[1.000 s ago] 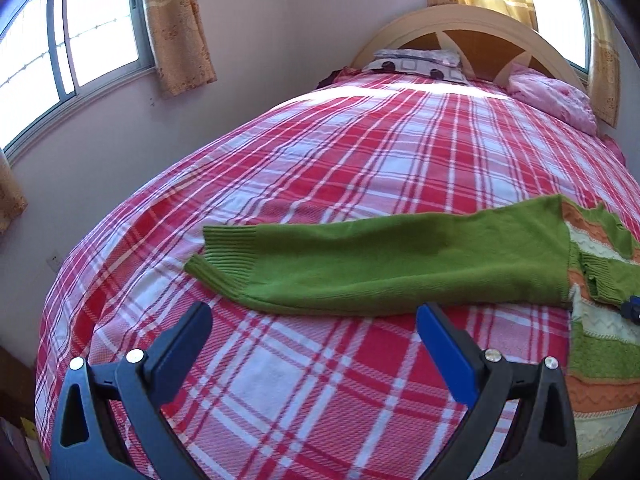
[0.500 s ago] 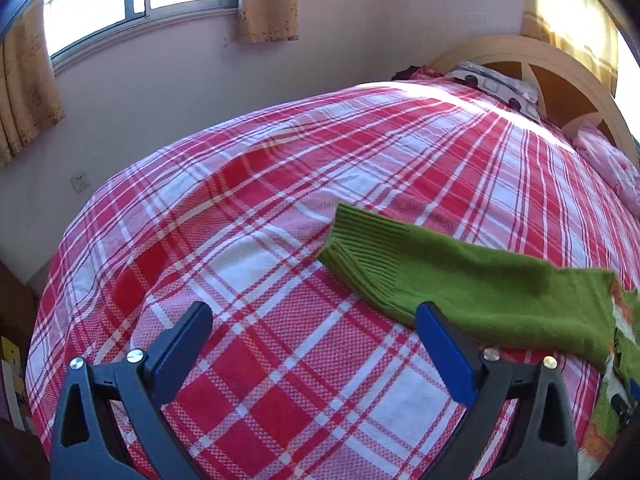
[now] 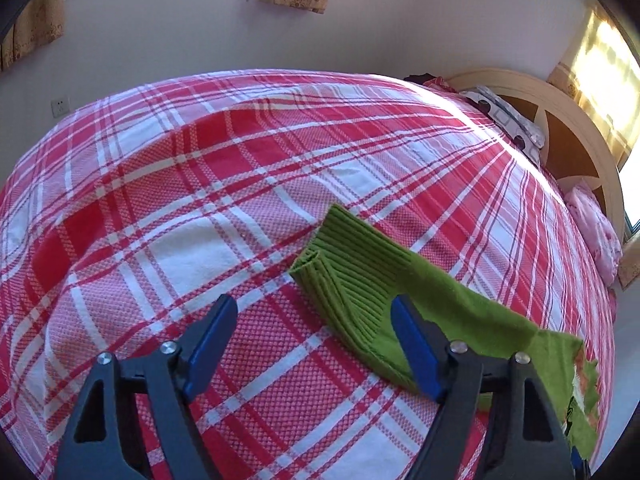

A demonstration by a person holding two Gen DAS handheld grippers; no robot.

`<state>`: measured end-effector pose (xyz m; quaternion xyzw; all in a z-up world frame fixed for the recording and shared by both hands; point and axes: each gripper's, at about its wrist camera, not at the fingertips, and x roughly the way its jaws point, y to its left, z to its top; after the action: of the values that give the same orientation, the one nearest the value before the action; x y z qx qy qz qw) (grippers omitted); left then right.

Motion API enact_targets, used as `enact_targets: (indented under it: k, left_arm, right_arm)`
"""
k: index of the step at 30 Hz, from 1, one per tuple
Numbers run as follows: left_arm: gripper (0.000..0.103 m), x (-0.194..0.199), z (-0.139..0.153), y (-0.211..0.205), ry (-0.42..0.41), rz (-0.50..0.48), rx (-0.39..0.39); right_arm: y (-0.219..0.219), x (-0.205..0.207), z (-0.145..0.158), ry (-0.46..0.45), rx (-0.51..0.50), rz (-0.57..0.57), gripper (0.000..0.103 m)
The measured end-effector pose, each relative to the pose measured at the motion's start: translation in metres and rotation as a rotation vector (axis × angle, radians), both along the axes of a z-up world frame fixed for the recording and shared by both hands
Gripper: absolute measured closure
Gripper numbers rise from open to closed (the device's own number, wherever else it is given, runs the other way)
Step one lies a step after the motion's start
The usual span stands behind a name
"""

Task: Fold small clothes
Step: 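Move the left gripper to the other sleeve cuff and close on it, then lift the cuff with the left gripper and carry it across the sweater body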

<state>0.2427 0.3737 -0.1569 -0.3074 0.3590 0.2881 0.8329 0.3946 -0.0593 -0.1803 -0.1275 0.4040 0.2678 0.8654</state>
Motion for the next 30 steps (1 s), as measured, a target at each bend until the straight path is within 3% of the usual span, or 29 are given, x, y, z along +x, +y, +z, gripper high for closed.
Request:
enact_targets:
  k: [5, 8, 11, 16, 17, 18, 19, 20, 30]
  left_arm:
    - [0.022, 0.006, -0.006, 0.006, -0.017, 0.003, -0.035]
    - [0.038, 0.011, -0.007, 0.007, -0.034, -0.007, -0.04]
    - [0.046, 0.013, -0.007, 0.007, -0.044, -0.011, -0.046]
    - [0.048, 0.016, -0.008, 0.006, -0.043, -0.02, -0.059]
    - [0.06, 0.016, -0.008, 0.007, -0.05, -0.022, -0.066]
    - [0.088, 0.016, -0.009, 0.008, -0.056, -0.03, -0.076]
    - [0.1, 0.018, -0.01, 0.009, -0.056, -0.041, -0.09]
    - [0.097, 0.018, -0.01, 0.01, -0.059, -0.045, -0.098]
    - [0.097, 0.011, 0.017, -0.002, -0.126, -0.105, -0.033]
  right_arm:
    - [0.001, -0.001, 0.0, -0.006, -0.007, -0.001, 0.017]
    - [0.001, -0.001, 0.0, -0.009, -0.011, 0.0, 0.016]
    - [0.001, -0.001, 0.0, -0.012, -0.015, -0.001, 0.016]
    - [0.002, -0.001, -0.001, -0.014, -0.017, -0.001, 0.016]
    - [0.002, -0.001, -0.001, -0.015, -0.019, 0.001, 0.016]
    - [0.002, -0.001, -0.001, -0.014, -0.019, 0.001, 0.016]
    - [0.002, -0.001, -0.001, -0.014, -0.019, 0.001, 0.016]
    - [0.002, -0.001, -0.001, -0.014, -0.019, 0.001, 0.016]
    - [0.002, -0.002, -0.001, -0.015, -0.019, -0.001, 0.016]
